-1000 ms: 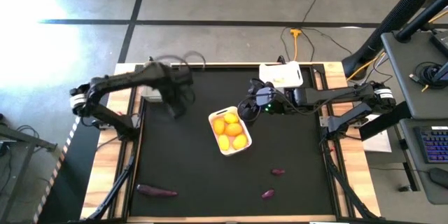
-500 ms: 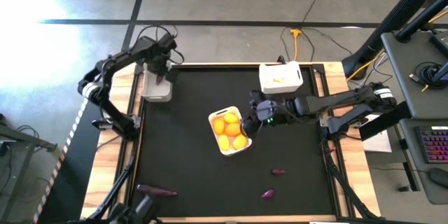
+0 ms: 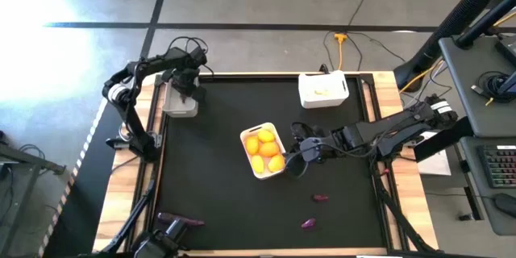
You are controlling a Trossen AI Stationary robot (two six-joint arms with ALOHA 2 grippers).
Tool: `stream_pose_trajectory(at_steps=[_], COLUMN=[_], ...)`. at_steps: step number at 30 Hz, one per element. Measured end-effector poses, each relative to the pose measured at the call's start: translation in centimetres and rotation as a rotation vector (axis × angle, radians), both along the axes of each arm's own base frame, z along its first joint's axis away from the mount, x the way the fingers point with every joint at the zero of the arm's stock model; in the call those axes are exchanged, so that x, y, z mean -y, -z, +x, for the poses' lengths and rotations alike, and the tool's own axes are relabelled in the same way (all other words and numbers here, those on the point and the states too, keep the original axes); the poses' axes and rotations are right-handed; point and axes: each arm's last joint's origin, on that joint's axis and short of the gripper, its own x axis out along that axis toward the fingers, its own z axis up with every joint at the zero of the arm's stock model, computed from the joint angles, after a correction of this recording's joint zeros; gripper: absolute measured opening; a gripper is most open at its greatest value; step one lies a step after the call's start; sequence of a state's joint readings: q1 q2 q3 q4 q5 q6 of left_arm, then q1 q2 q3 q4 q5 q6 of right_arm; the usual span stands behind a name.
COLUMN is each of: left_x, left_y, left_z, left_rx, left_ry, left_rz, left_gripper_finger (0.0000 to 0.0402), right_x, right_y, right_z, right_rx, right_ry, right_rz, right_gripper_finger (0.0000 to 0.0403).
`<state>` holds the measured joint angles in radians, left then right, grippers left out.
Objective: Sort produce into baskets
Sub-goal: Put the eggplant into the gray bin
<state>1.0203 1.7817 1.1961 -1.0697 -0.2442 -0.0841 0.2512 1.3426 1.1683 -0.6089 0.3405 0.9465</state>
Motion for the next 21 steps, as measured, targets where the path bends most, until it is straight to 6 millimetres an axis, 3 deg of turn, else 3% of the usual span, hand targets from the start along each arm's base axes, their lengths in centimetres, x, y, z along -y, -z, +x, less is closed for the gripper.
stream_pose_trajectory(at_steps=[5,11,16,21], left_x=[0.6,3.5,6.9,12.2], left_y=[-1.0,-5.7,-10.2,-13.2], left_z=[-0.1,-0.5,-0.9,-0.9], left_rx=[-0.003,0.014,0.279,0.564], left_ry=[-0.013,0.021,0.043,0.038], left_rz=[-0.002,0.011,0.075,0.085], left_gripper_finger=[0.0146,0.019,0.0198,0.0199], right_x=[0.0,0.4,1.6,3.0], right_y=[0.0,0.0,-0.2,-0.6], right_z=[0.0,0.1,0.4,1.0], right_rx=[-0.001,-0.019,-0.017,0.001], right_ry=[-0.006,-0.067,-0.074,-0.106], right_rz=[-0.004,-0.078,-0.187,-0.314], right_gripper_finger=[0.0228,0.0228,0.0228,0.0228])
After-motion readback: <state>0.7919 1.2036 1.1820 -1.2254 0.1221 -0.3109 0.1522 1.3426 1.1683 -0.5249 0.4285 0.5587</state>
